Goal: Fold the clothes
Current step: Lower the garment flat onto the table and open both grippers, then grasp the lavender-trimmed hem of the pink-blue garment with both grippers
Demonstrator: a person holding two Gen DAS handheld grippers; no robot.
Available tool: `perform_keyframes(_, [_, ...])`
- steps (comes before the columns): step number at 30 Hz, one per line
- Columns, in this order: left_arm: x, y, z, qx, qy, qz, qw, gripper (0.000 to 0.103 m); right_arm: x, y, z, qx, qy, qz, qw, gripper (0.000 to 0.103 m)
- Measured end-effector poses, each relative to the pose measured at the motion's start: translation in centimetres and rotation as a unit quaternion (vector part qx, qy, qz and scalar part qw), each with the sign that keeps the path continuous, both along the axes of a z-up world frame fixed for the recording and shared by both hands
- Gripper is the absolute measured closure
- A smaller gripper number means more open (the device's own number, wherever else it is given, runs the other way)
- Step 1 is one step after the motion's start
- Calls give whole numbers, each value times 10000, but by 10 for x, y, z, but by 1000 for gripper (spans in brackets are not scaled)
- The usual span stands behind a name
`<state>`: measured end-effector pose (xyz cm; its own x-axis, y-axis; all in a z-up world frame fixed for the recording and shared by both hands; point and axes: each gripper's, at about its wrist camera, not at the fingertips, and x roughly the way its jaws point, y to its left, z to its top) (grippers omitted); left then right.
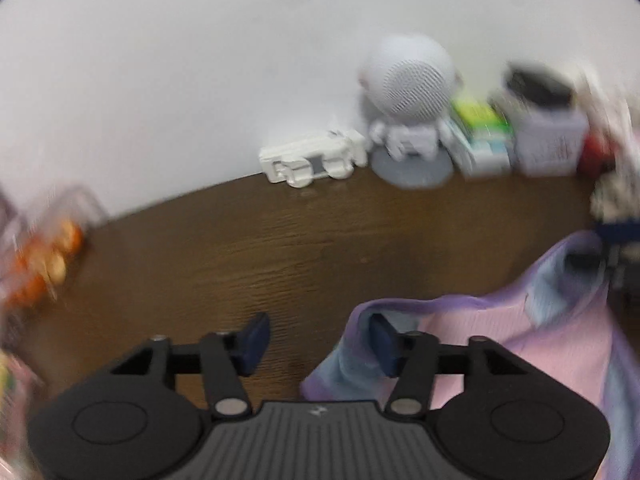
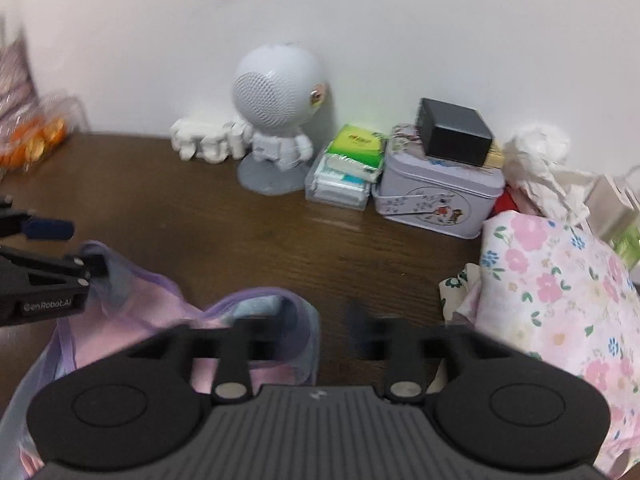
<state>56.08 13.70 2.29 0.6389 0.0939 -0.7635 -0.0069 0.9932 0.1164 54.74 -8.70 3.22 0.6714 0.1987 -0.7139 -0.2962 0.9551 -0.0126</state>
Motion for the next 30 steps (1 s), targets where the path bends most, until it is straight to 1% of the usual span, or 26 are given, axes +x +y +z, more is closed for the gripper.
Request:
perform_keyframes(1, [-6,7,3,-192,-86,71,9998,42,-4,-3,1,75,-94,23,9999,48])
perform_keyframes(2, [-14,13,6,-339,-173,121,9992,40,-10,-6,4,150,-183,67,9997,45])
perform_keyframes(3, [-24,18,10,-424,-277,151,9986,37,-19,-11,9,261,-258,106,9993,38])
perform_keyframes(4, [-36,21,16,-453,-389,124,9981,33,-28,-16,14,376,-328,154,9986,35])
perform_keyframes(7, [-91,27,25,-403,-516,-282,9975,31,-73,-33,29,625,-453,503,9957,31])
perform_keyframes(9, [-135,28,27,-242,-484,-640,9965,31,-112,-44,32,579,-514,847,9934,30])
perform_keyframes(11, [-184,18,24,-15,-409,-921,9949,33,-156,-53,27,386,-522,1197,9907,30])
perform_keyframes(13, [-228,10,18,74,-364,-1121,9930,40,-200,-67,17,239,-412,1471,9880,30])
perform_keyframes(15, [-266,8,11,-80,-308,-1157,9928,40,-232,-86,5,201,-202,1574,9871,30])
perform_keyframes(17, [-297,9,4,-295,-252,-1123,9929,42,-258,-100,-7,187,-122,1549,9877,30])
perform_keyframes(18, [-310,8,0,-345,-222,-1123,9928,44,-270,-106,-13,177,-103,1532,9880,30])
perform_keyframes(20, [-329,3,-6,-240,-197,-1168,9927,48,-287,-114,-22,202,-47,1452,9892,31])
perform_keyframes(22, [-340,-2,-11,-52,-194,-1206,9925,54,-298,-118,-29,263,-23,1345,9906,35])
perform_keyframes(23, [-342,-5,-13,39,-197,-1181,9928,55,-301,-118,-31,293,-46,1288,9912,36])
perform_keyframes(24, [-343,-8,-15,123,-201,-1174,9928,56,-302,-116,-31,320,-92,1250,9916,37])
perform_keyframes(25, [-343,-11,-17,202,-207,-1179,9926,61,-304,-115,-32,346,-138,1212,9919,41])
perform_keyframes(26, [-344,-14,-18,263,-234,-1202,9921,62,-305,-113,-33,372,-184,1173,9922,43])
perform_keyframes(27, [-345,-16,-19,312,-278,-1238,9914,67,-307,-111,-33,399,-230,1135,9925,47])
perform_keyframes(28, [-345,-18,-19,376,-313,-1263,9908,75,-309,-109,-34,403,-273,1105,9927,54])
perform_keyframes(29, [-346,-20,-20,466,-341,-1280,9901,79,-311,-104,-34,360,-307,1091,9929,58])
perform_keyframes(30, [-346,-21,-21,560,-366,-1310,9891,90,-313,-100,-34,317,-341,1077,9931,66])
